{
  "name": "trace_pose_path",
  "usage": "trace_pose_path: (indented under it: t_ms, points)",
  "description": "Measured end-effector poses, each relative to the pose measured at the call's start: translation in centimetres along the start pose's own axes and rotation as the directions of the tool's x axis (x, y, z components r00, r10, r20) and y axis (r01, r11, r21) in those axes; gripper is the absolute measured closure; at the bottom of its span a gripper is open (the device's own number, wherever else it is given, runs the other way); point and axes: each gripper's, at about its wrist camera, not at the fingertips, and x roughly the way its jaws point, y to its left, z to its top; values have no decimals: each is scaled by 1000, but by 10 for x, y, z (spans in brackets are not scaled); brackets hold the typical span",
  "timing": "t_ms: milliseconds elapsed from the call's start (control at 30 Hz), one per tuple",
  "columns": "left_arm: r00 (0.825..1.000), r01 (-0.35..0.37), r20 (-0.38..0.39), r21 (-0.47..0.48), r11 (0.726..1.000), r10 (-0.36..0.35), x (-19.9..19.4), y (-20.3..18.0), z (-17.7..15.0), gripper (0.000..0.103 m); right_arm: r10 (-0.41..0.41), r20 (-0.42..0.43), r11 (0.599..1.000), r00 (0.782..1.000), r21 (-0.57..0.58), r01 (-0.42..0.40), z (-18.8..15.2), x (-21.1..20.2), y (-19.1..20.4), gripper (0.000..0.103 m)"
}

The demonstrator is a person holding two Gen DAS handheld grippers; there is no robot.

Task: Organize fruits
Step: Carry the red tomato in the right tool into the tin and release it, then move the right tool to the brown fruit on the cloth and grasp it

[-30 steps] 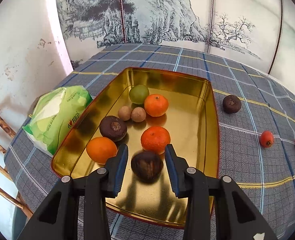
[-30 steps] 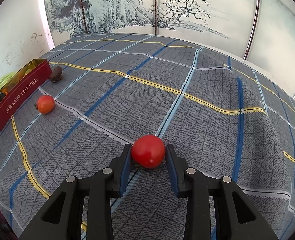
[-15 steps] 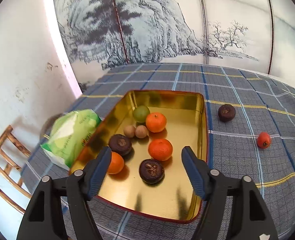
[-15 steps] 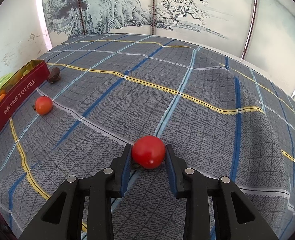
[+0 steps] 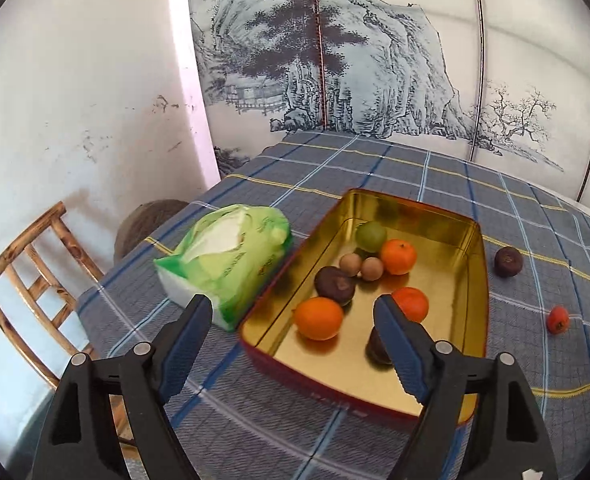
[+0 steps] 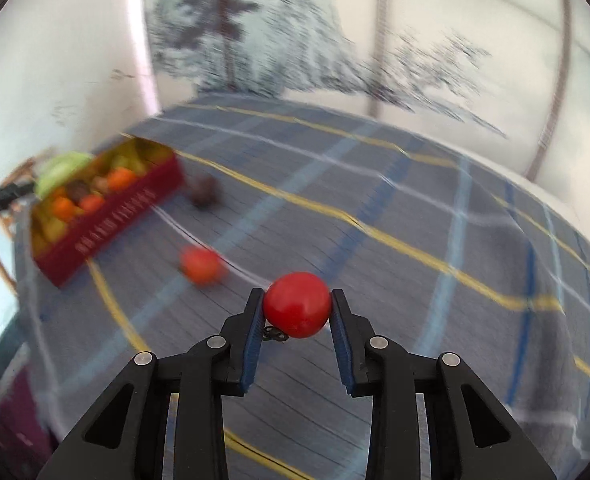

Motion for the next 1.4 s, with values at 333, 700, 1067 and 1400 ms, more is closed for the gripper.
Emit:
trace_pose_path:
  t_ms: [333, 700, 1067, 1400]
  points:
    - [999, -19, 33, 45, 999, 17, -15, 1, -4, 7, 211, 17, 966, 977, -157, -205, 56, 13, 70, 70]
    - [999, -23, 30, 113, 993, 20, -13, -3, -10, 1, 238, -85, 937, 967, -243, -252, 82, 66, 75, 70]
    - [1000, 8, 1, 106, 994, -8, -5, -2, -12, 1, 199, -134, 945, 971, -237, -227, 91, 101, 87, 70]
    - [1000, 14, -26, 98, 995, -11, 1, 2, -14, 1, 203, -120, 941, 972, -249, -227, 86, 88, 76, 69]
